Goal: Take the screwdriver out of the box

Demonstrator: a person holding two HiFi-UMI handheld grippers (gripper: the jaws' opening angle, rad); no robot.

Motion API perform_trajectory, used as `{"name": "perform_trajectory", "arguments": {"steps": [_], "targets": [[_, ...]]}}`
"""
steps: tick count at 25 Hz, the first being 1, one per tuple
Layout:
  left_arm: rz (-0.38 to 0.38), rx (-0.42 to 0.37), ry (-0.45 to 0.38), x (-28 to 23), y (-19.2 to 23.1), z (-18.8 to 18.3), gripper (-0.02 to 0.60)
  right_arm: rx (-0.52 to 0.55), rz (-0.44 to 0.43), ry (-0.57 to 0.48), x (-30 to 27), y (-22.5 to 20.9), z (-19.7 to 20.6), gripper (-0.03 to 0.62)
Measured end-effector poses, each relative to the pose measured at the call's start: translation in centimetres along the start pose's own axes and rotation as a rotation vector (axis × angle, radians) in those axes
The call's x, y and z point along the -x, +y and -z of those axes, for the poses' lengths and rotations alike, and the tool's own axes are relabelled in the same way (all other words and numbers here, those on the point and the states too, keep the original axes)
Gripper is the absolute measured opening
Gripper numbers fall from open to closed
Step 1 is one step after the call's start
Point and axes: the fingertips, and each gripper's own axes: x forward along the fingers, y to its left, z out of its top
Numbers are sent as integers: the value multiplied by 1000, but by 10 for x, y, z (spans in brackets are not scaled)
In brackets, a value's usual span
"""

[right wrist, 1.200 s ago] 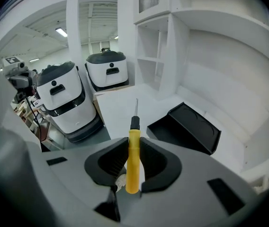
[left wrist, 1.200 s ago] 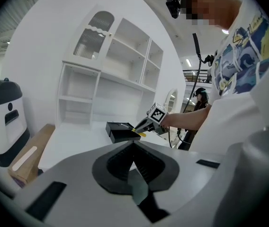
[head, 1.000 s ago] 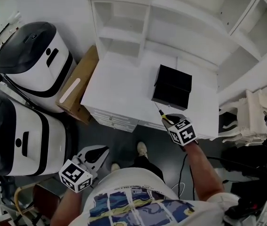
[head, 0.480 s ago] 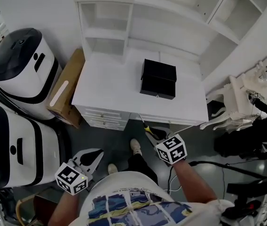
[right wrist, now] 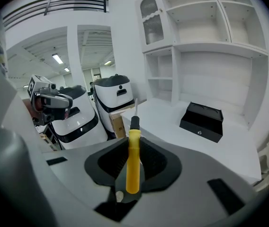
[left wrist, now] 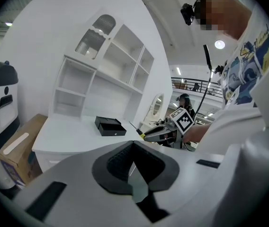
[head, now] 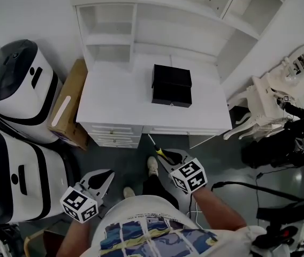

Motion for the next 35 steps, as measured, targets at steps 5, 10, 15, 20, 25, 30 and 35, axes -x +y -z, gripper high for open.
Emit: {"name": "perform_trajectory", "arguments": {"steps": [5,10,15,20,25,30,35], "targets": [[-3,5,-1,2,4,-3,14,11,-7,-21,-5,5,-11,92],[-8,9,4,8,9,0,13,16,-15,-30,-11,13,-15,92],[-30,22,4,13,15,1,14,29,-36,-31,-21,20,-20,92],[-17,17,11,11,15,1,14,37,-41,-27,-22,26,-22,92],[-9,9,19,10,13,0,14,35,-42,-26,-20,28,-21,92],[1,8,19,7,11,-1,12,33,-39,-30,-17,27,-20,92],[0,-6,20,5,10,0,13,38,-34,-40,-17,27,-20,92]]}}
